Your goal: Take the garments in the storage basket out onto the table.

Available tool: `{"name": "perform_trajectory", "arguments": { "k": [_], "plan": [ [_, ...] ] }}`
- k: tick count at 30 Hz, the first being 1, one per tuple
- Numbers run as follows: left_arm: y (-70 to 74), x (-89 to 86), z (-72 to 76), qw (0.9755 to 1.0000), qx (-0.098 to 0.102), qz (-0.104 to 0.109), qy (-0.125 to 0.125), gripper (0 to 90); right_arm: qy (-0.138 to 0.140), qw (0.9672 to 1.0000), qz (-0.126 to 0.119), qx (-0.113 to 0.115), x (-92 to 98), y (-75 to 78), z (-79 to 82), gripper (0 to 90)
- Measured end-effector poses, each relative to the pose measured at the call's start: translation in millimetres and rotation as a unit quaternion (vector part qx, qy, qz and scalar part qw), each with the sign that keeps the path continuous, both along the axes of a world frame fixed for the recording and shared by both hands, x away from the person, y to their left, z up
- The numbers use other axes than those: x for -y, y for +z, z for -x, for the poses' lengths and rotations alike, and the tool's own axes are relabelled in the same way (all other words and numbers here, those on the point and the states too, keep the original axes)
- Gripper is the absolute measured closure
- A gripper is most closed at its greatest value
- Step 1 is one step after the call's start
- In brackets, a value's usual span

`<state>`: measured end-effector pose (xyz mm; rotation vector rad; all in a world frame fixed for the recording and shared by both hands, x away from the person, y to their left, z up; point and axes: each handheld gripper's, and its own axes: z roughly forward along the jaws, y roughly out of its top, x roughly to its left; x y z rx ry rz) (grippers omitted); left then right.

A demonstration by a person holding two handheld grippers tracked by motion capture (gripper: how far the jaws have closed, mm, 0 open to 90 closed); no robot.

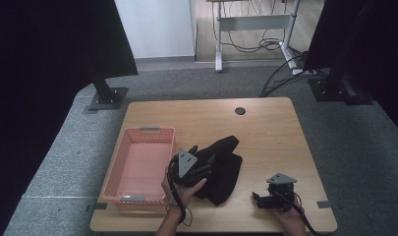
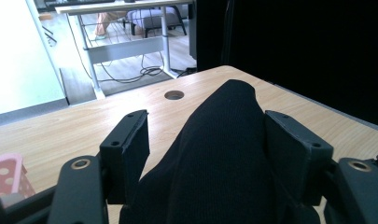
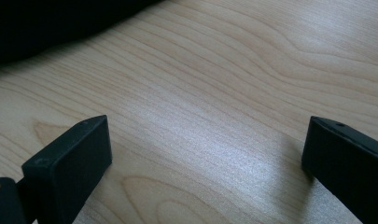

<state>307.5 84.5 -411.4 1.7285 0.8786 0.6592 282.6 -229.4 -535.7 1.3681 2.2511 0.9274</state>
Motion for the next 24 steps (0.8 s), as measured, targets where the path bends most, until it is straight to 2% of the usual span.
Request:
{"name": "perform_trajectory", "arguments": {
  "k": [5, 9, 16, 24],
  "plan": [
    [2.0, -4.2, -0.8, 0.9998, -0.013, 0.003, -0.013, 31.0, 0.0, 1.0, 0.0, 0.0, 0.0, 0.0, 0.0, 1.0],
    [3.5, -6.5, -1.8, 0.9998, -0.016, 0.001, -0.014, 30.8, 0.0, 1.0, 0.0, 0.0, 0.0, 0.0, 0.0, 1.0],
    [5.5, -11.7, -1.9, 0.9997, -0.019, -0.002, -0.017, 29.9, 0.0, 1.0, 0.0, 0.0, 0.0, 0.0, 0.0, 1.0],
    [10.5, -19.7, 3.2, 0.9999, -0.01, -0.001, -0.013, 29.4, 0.0, 1.0, 0.0, 0.0, 0.0, 0.0, 0.0, 1.0]
  ]
}}
